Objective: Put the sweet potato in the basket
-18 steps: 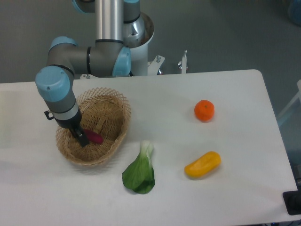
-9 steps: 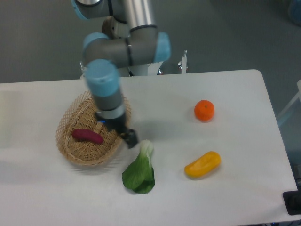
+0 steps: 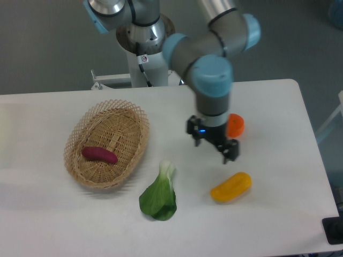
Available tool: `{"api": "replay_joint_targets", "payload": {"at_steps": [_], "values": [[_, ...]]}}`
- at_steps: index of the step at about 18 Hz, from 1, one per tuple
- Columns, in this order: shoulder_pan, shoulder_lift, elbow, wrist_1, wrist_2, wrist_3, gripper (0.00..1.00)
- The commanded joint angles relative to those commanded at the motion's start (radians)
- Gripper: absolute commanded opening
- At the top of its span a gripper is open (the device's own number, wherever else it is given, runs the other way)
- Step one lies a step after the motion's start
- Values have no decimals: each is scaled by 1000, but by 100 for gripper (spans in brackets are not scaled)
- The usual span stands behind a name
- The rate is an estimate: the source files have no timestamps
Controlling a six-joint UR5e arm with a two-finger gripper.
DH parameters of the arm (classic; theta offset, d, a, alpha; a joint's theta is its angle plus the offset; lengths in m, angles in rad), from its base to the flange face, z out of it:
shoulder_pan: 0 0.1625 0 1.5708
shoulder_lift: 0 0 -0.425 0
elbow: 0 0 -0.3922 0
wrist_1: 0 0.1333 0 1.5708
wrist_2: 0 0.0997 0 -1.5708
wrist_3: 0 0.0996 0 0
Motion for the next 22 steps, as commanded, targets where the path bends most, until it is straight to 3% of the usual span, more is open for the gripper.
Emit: {"api": "replay_joint_targets", "payload": {"at_steps": [6,9,22], "values": [[86,-84,141,-91,0,87,100],[109,-91,144,-108,2,146,100],[111,-106,143,-100,8,149,100]]}}
